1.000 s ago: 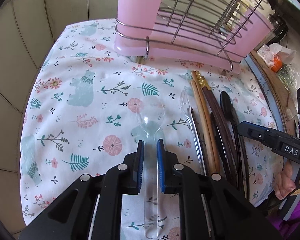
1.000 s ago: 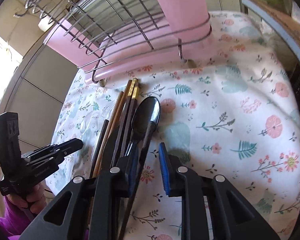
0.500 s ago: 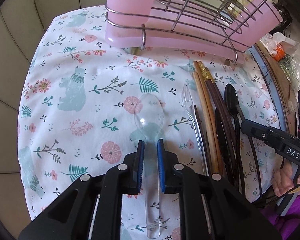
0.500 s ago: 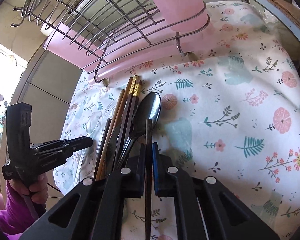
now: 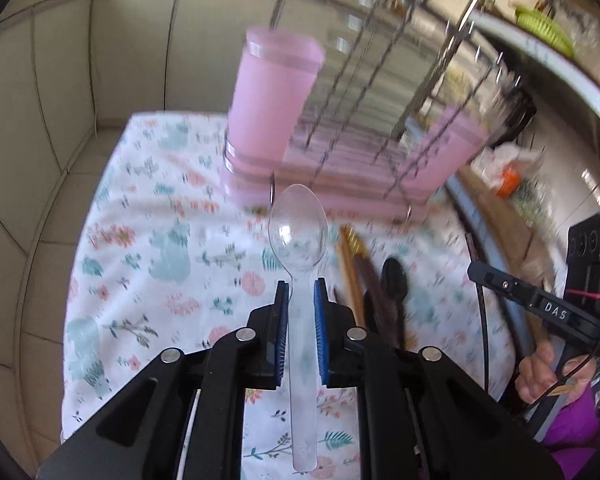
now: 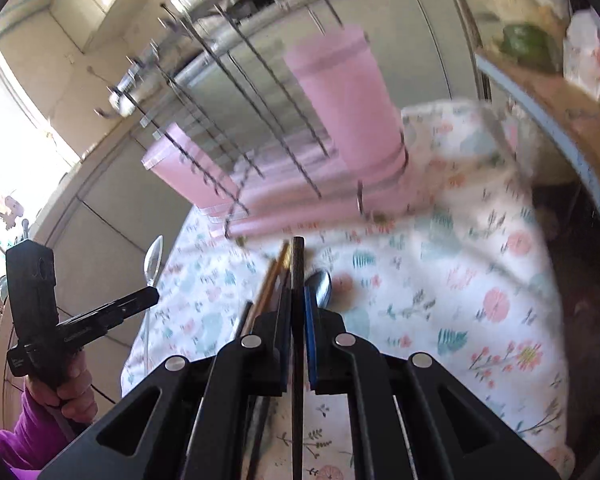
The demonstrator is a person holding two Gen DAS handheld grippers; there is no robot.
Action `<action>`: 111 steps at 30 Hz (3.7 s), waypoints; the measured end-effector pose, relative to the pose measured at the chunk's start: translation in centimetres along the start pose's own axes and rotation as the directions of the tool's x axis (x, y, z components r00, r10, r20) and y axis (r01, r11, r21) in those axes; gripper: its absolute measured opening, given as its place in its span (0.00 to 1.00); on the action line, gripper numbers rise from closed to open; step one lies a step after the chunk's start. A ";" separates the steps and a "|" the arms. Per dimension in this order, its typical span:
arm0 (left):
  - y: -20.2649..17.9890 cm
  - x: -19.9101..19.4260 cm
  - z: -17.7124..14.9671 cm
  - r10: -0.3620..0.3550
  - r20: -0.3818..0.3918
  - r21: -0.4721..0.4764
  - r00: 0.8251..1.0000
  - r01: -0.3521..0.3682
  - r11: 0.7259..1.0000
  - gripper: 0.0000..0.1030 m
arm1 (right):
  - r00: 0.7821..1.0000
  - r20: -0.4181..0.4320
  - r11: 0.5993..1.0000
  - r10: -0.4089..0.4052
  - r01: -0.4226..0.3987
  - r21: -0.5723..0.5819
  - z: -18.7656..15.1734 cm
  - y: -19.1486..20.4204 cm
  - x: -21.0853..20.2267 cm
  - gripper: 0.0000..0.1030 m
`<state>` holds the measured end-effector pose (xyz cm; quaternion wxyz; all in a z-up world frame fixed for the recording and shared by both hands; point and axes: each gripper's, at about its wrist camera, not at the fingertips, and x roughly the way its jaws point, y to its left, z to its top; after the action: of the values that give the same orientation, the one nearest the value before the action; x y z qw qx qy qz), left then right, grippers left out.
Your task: Organize utensils
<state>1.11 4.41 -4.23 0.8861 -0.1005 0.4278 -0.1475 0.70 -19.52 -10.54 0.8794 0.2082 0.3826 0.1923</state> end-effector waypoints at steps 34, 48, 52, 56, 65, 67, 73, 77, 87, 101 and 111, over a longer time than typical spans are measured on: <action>-2.4 -3.6 16.5 0.092 0.691 -0.029 0.716 -0.100 0.995 0.12 | 0.732 0.681 0.967 -0.007 0.177 -0.181 18.1 3.3 -4.7 0.06; -1.0 1.4 14.4 0.139 0.646 -0.023 0.751 -0.162 0.986 0.12 | 0.786 0.614 0.966 -0.076 0.210 -0.150 16.7 0.8 -1.2 0.06; -0.7 1.6 13.2 0.133 0.609 -0.031 0.782 -0.143 0.989 0.12 | 0.824 0.560 0.970 -0.089 0.199 -0.138 15.4 0.5 -1.0 0.06; -0.4 1.8 12.1 0.139 0.576 -0.039 0.806 -0.142 0.989 0.12 | 0.840 0.529 0.965 -0.124 0.227 -0.133 14.1 0.4 -0.7 0.06; -0.6 1.9 11.5 0.172 0.528 -0.041 0.832 -0.177 0.983 0.13 | 0.889 0.417 0.959 -0.191 0.259 -0.114 13.5 -0.4 0.1 0.11; -0.6 1.8 11.6 0.180 0.509 -0.041 0.842 -0.186 0.982 0.21 | 0.892 0.406 0.958 -0.199 0.263 -0.110 13.3 -0.6 0.1 0.17; -1.0 0.9 11.1 0.188 0.499 -0.037 0.846 -0.196 0.980 0.27 | 0.894 0.404 0.961 -0.196 0.256 -0.100 12.3 -0.6 -1.0 0.29; -1.3 -0.1 10.4 0.192 0.489 -0.043 0.851 -0.196 0.980 0.27 | 0.901 0.393 0.967 -0.184 0.237 -0.089 11.0 -0.4 -2.0 0.29; -2.4 -2.2 7.0 0.154 0.442 -0.028 0.884 -0.157 0.987 0.27 | 0.937 0.318 0.978 -0.146 0.185 -0.095 7.1 0.6 -3.2 0.29; -2.8 3.4 1.0 0.065 0.073 0.010 0.995 -0.066 0.998 0.27 | 0.988 0.093 0.992 -0.122 0.123 -0.002 2.1 -1.4 0.2 0.29; -2.6 10.3 1.1 0.051 -0.189 -0.023 0.981 -0.056 0.998 0.27 | 0.998 -0.055 0.994 -0.022 0.028 0.108 1.1 -4.0 2.9 0.29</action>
<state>7.55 -1.54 -10.28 0.8437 -0.0870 0.5144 -0.1266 4.08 -21.66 -13.66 0.8585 0.2455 0.4185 0.1659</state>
